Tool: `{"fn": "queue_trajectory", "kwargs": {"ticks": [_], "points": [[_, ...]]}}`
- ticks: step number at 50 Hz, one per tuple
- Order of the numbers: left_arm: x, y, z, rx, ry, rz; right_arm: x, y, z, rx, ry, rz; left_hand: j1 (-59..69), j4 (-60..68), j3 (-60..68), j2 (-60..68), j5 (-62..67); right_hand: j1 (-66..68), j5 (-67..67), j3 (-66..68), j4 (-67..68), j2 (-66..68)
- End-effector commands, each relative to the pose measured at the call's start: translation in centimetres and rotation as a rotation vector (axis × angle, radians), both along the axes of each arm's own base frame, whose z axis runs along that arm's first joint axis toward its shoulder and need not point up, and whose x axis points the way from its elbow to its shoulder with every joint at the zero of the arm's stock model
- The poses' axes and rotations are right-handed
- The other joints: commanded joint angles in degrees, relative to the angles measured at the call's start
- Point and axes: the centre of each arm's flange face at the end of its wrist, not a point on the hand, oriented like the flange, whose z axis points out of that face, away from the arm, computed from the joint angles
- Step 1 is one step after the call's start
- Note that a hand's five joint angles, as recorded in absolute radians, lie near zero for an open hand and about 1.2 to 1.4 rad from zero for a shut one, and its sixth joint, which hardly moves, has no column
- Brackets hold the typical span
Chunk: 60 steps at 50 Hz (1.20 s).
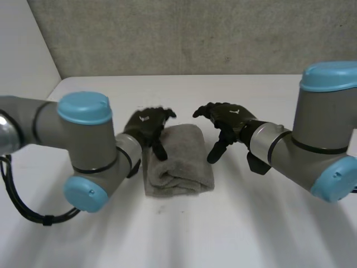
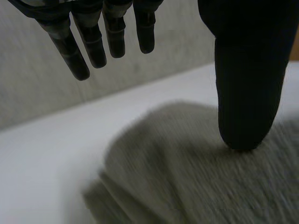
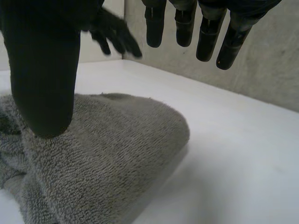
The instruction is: Fold the towel.
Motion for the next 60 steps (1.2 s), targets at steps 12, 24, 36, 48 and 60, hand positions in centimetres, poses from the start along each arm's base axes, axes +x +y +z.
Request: {"fn": "queue_trajectory", "kwargs": {"ticks": [12,24,36,48,60], "points": [[3.3,-0.8,-5.0,0.059,-0.265,0.066,4.5,-1.4,-9.1,-0.043,0.228,0.074,2.1,2.1,2.1,2.1,2.0,-1.9,-3.4,-2.1,-3.2,-3.0],[1.3,0.6,-0.7,-0.058,-0.218,0.01,3.7,-1.5,0.9,-0.308,0.183,0.017,1.8,1.7,1.8,1.7,1.7,-1.9,-3.4,-2.1,-3.2,-3.0],[5.3,0.2,15.4,-0.35,0.009,0.16,-4.2,-3.0,13.2,-0.457,-0.045,-0.262,2.1,2.1,2.1,2.1,2.0,-1.9,-3.4,-2.1,-3.2,-3.0],[12.9,0.3,21.9,-0.286,0.163,0.229,-11.1,-3.7,16.8,-0.431,-0.033,-0.411,-2.9,-3.0,-2.9,-3.0,-3.0,-1.9,-3.4,-2.1,-3.2,-3.0],[12.4,0.7,21.1,-0.253,0.156,0.192,-10.1,-2.8,15.2,-0.347,-0.018,-0.299,-3.9,-4.0,-4.0,-4.0,-4.0,-1.9,-3.4,-2.1,-3.2,-3.0]]}}
